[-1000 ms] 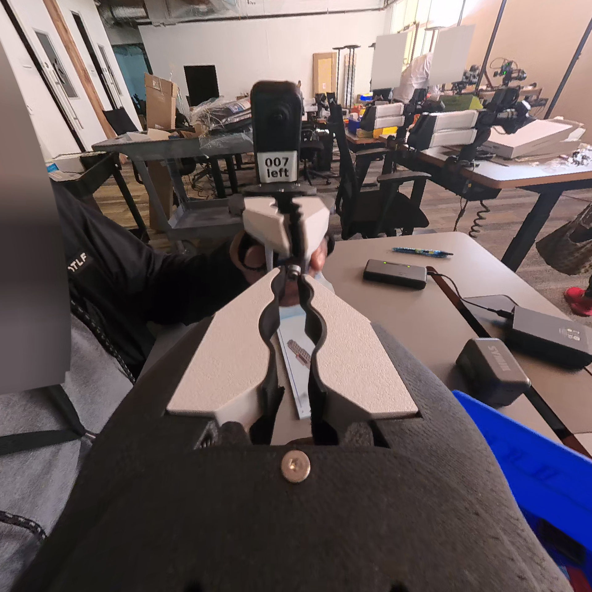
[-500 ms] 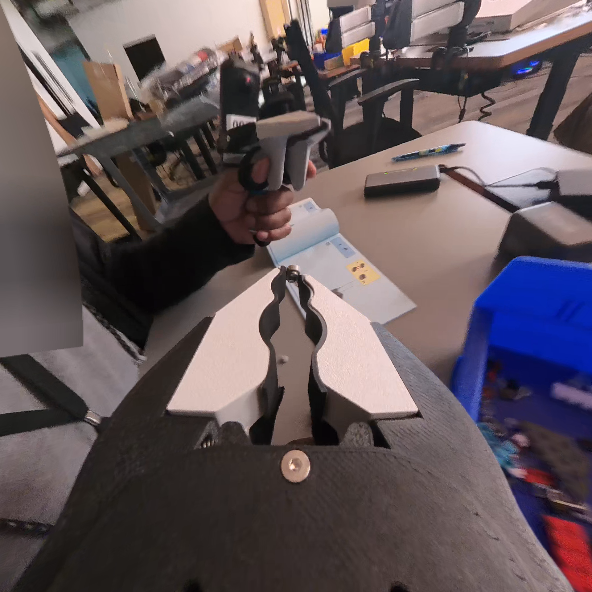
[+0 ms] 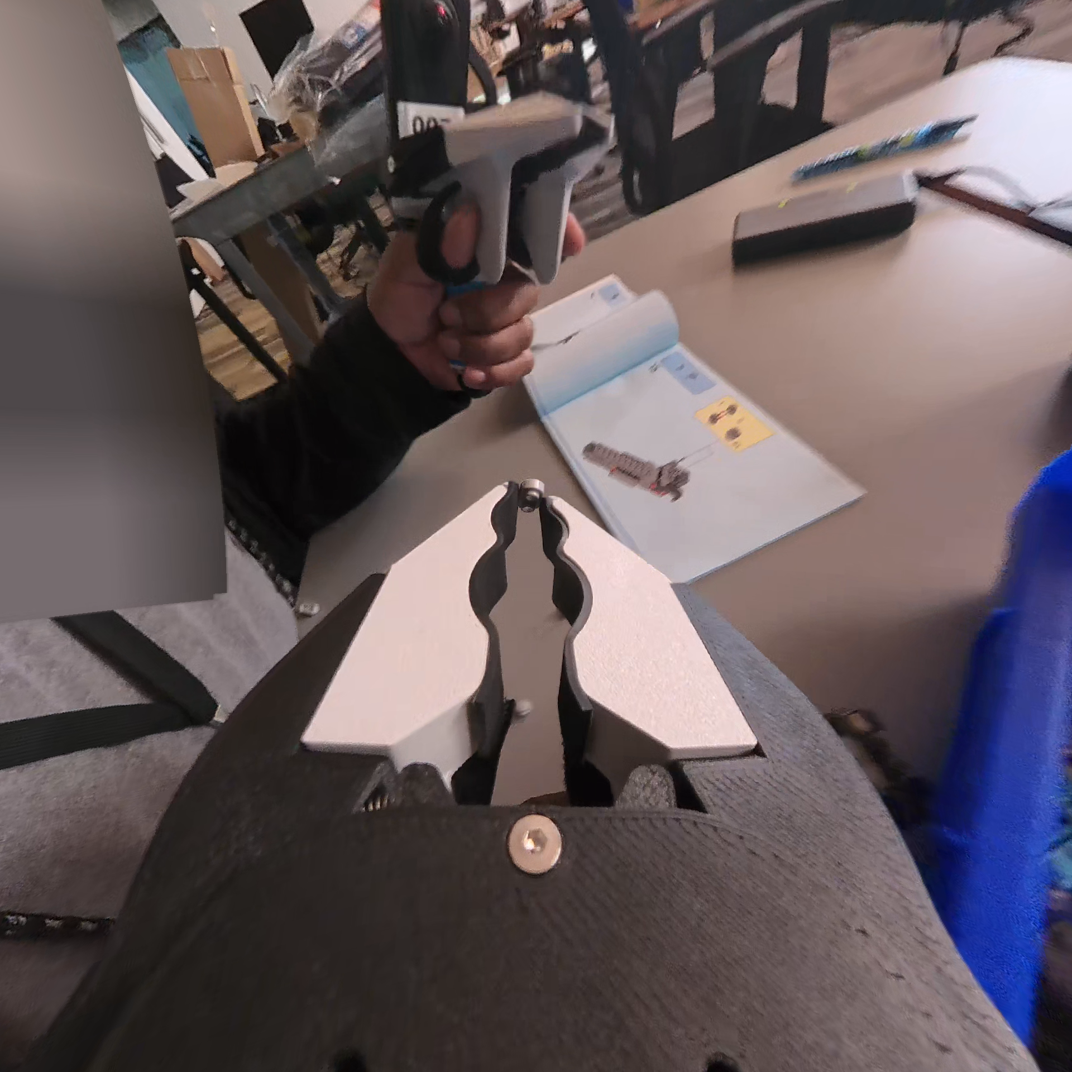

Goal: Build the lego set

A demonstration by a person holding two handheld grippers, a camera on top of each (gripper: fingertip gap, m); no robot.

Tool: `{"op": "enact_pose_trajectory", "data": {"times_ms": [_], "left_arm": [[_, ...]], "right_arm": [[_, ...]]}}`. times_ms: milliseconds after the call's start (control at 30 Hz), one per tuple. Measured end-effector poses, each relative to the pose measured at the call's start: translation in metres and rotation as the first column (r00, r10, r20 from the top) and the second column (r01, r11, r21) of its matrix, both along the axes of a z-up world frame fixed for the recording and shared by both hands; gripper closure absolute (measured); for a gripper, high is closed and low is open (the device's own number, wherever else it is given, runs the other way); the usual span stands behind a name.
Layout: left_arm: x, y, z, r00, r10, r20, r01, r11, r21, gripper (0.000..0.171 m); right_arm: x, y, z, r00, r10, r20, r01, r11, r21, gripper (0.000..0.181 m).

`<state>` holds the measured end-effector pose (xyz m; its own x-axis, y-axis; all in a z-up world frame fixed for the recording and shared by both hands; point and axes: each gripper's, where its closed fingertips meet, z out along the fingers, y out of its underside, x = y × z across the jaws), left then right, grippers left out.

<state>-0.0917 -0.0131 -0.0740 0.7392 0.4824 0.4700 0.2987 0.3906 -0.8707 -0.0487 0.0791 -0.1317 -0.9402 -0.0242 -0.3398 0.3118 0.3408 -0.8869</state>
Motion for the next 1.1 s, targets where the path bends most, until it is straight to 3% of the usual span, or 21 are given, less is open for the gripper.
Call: {"op": "enact_pose_trajectory", "data": {"times_ms": [100,267,467,667,1100], "left_arm": [[0.048,0.019,-0.044,0.989,-0.113,0.091,0.13,0.971,-0.203,0.15],[0.158,0.032,-0.12,0.933,-0.263,0.246,0.353,0.803,-0.481,0.134],[0.243,0.039,-0.14,0.877,-0.386,0.286,0.479,0.666,-0.572,0.131],[0.261,0.046,-0.167,0.871,-0.389,0.302,0.484,0.569,-0.665,0.136],[0.256,0.05,-0.182,0.866,-0.397,0.304,0.472,0.448,-0.76,0.155]], "right_arm": [[0.017,0.003,-0.012,1.0,0.007,0.024,-0.008,1.0,0.013,0.173],[0.036,0.012,-0.023,0.997,-0.009,0.076,0.01,1.0,-0.019,0.173],[0.048,0.013,-0.025,0.995,-0.004,0.095,0.008,0.999,-0.048,0.173],[0.053,0.01,-0.025,0.996,0.01,0.093,-0.005,0.999,-0.051,0.173],[0.051,0.009,-0.036,0.992,0.016,0.123,-0.01,0.999,-0.047,0.173]]}}
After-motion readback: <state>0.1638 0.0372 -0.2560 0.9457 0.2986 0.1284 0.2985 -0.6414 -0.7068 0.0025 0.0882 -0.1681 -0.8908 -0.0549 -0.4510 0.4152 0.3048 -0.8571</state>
